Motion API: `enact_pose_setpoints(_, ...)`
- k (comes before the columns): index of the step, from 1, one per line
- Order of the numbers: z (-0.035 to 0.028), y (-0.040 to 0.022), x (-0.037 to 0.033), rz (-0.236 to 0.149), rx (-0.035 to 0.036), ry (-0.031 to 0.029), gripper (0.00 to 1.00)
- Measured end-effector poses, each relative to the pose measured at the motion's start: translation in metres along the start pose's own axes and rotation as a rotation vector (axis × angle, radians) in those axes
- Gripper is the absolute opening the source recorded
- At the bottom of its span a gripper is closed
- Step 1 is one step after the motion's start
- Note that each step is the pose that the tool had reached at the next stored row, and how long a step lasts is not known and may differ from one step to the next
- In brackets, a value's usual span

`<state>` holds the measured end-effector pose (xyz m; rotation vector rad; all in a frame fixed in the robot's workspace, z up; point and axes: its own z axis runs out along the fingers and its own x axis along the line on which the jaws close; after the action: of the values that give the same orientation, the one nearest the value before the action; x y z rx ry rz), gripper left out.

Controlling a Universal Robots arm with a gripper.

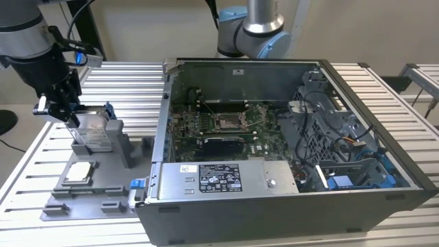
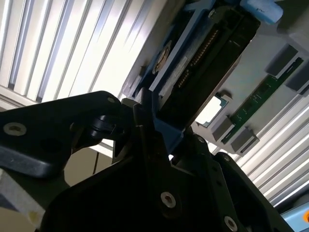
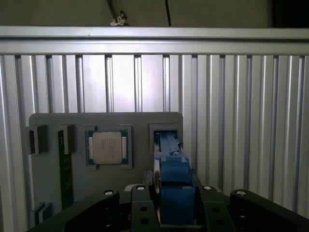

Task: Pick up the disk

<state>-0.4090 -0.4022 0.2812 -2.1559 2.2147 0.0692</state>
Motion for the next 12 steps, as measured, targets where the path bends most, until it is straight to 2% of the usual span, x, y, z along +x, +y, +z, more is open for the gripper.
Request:
enact_pose_setpoints(3, 0.0049, -0.0001, 0.0003, 0.0, 0.0008, -0.0007, 0.0)
enact_pose_setpoints(10, 0.005, 0.0, 0.0003, 0.0, 0.0011, -0.0002, 0.0)
enact_pose_setpoints(12, 0.0022, -0.0002, 0.0001, 0.0, 0.003, -0.0006, 0.0)
